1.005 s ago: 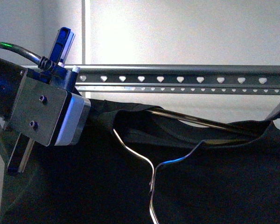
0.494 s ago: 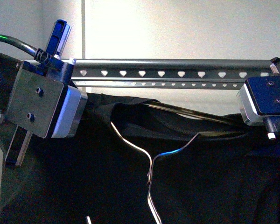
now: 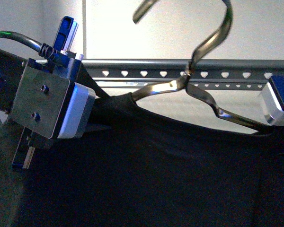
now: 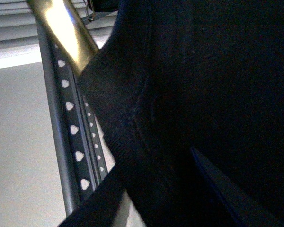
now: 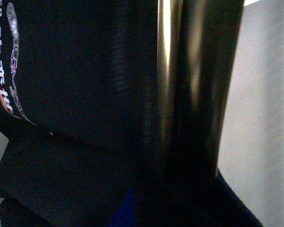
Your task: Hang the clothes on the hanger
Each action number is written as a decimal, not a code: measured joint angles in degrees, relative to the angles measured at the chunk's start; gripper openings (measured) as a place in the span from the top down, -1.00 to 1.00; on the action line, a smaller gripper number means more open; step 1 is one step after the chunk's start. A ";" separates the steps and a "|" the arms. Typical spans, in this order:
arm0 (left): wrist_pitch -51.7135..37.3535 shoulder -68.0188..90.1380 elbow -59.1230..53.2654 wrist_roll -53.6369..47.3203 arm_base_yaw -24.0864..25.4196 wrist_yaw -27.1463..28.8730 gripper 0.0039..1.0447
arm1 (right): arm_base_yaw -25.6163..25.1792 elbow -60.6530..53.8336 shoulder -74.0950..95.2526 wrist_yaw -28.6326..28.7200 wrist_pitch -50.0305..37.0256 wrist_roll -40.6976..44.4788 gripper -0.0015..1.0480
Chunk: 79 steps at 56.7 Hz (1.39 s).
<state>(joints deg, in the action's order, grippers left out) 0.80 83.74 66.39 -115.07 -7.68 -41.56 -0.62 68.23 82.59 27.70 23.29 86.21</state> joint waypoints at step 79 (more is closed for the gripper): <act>-38.91 -18.86 -39.87 115.71 7.65 41.59 0.93 | -15.69 7.28 0.92 6.84 4.52 -77.18 0.83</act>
<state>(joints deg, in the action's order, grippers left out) -38.11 64.88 26.52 0.64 -0.03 0.03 -16.32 75.50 83.50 34.54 27.81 9.04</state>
